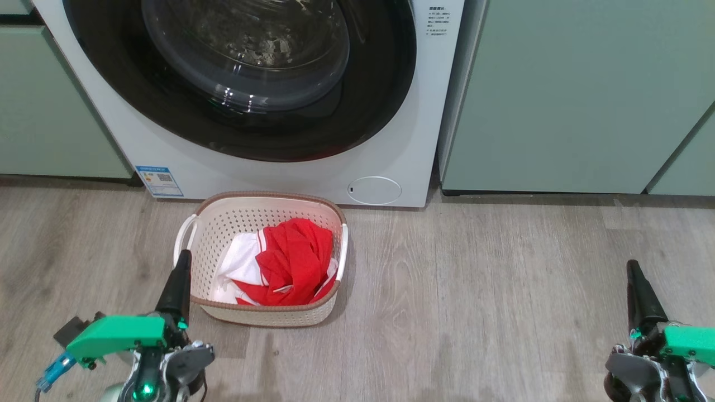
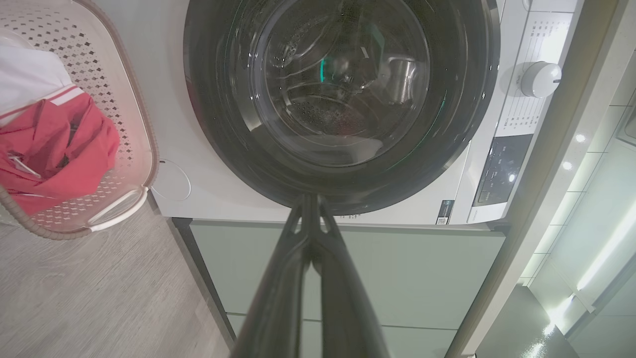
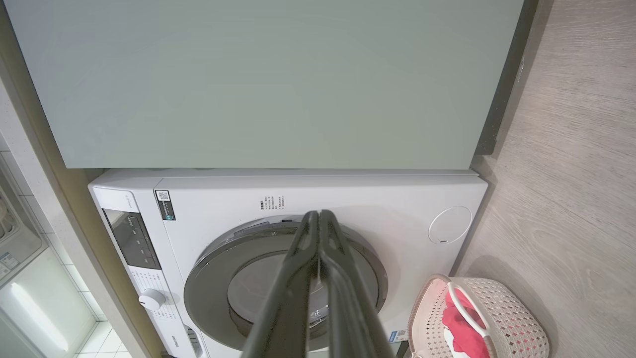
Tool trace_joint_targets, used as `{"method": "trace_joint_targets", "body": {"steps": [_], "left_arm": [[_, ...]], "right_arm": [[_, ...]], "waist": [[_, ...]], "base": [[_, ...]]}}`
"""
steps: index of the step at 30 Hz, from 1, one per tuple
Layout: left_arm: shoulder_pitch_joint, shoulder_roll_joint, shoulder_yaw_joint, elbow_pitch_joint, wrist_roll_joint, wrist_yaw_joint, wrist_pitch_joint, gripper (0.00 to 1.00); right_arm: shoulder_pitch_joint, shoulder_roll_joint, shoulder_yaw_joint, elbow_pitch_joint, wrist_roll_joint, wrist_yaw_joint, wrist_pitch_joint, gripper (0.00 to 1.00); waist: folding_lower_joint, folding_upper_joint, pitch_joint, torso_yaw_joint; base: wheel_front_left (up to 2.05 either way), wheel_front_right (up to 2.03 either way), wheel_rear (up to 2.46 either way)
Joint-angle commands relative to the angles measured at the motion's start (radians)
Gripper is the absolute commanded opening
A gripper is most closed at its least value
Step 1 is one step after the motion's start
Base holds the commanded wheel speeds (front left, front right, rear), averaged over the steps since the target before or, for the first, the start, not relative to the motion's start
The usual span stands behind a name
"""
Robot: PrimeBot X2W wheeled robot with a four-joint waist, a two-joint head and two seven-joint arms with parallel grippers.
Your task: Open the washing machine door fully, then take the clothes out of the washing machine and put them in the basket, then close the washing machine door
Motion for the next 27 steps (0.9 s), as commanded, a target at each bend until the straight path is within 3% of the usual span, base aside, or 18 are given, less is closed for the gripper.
{"method": "trace_joint_targets", "body": {"steps": [1,27], "left_arm": [[-0.034,0.006,0.028,-0.035,-0.005,0.001,0.006,0.00],[-0.034,0.006,0.028,-0.035,-0.005,0.001,0.006,0.00]], "right_arm": [[-0.037,-0.002,0.019,-0.042,0.006,-0.001,0.006,0.00],[-0.037,-0.002,0.019,-0.042,0.006,-0.001,0.006,0.00]], "waist": [[0.0000,0.0000,0.000,0.000],[0.0000,0.0000,0.000,0.000]], "base": [[0.00,0.00,0.00],[0.00,0.00,0.00]]}}
